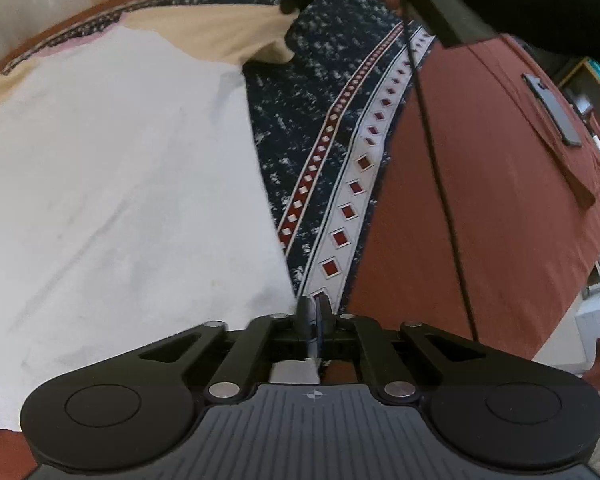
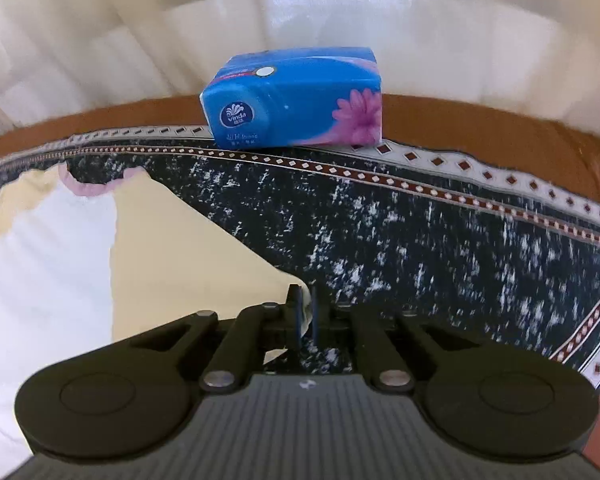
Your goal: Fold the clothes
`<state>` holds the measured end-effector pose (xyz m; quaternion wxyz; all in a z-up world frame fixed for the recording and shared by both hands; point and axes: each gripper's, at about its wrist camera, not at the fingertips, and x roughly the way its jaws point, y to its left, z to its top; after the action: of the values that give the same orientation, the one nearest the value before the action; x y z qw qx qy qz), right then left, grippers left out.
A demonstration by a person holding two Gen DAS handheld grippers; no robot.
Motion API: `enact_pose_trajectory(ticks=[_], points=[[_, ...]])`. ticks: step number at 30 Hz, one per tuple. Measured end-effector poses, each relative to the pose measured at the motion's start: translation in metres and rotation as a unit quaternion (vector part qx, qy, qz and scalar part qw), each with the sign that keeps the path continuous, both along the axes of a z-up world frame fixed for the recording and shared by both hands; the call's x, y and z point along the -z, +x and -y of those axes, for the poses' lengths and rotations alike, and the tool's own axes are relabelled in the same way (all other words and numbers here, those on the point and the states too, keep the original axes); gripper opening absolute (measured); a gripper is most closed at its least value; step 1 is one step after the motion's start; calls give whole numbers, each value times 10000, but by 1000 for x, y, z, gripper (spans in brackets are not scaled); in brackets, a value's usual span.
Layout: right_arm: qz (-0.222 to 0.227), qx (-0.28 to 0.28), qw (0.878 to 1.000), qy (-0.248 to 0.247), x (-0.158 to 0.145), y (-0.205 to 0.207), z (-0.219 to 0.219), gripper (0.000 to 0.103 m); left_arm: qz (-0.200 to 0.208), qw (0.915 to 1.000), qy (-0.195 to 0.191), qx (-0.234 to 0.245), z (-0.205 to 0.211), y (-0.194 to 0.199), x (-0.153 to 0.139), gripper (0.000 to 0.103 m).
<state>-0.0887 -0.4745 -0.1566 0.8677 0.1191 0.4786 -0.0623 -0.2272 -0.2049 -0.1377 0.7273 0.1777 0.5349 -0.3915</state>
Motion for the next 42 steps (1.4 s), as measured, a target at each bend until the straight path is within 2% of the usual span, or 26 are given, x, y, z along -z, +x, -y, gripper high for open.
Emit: enact_pose_trajectory(ticks=[2,4,7,11,14,17,19,26,31,34,37,42], points=[[124,38,9998,-123,-11,-4,-3,27,265,9996,-115,-77,-8,2,-14,34],[372,-72,9986,-359,-30,-6,-11,35,631,9971,-212,-361,-24,12,-32,48],[880,-454,9941,-433,-69,-3,-28,37,1234,9870,-175,-1011,-56,37,-52,52],[1409,-1066,9842,-102,-110,9,-65,42,1551,9696,1,-1893,-111,74,-56,55],[1522,-1580,9754,222,-122,21,-103,43,1700,9557,201,-2395,-156,101,-51,58],[1449,-2055,9674,299,-121,38,-144,43,1685,9486,458,-2640,-197,120,-39,58],[1327,-2211,9657,299,-114,54,-168,43,1566,9470,498,-2760,-223,132,-28,59],[767,-2424,9661,441,-81,133,-245,43,951,9656,254,-2406,-264,157,0,59],[427,-2827,9573,419,-54,199,-313,46,556,9755,107,-2124,-286,172,16,59],[250,-3103,9500,238,-34,232,-352,46,208,9774,-117,-2101,-290,176,20,59],[38,-3347,9422,115,-21,252,-376,46,112,9787,-235,-2039,-293,178,21,59],[-177,-3667,9301,-92,-9,266,-397,46,-117,9760,-447,-2129,-300,185,21,58]])
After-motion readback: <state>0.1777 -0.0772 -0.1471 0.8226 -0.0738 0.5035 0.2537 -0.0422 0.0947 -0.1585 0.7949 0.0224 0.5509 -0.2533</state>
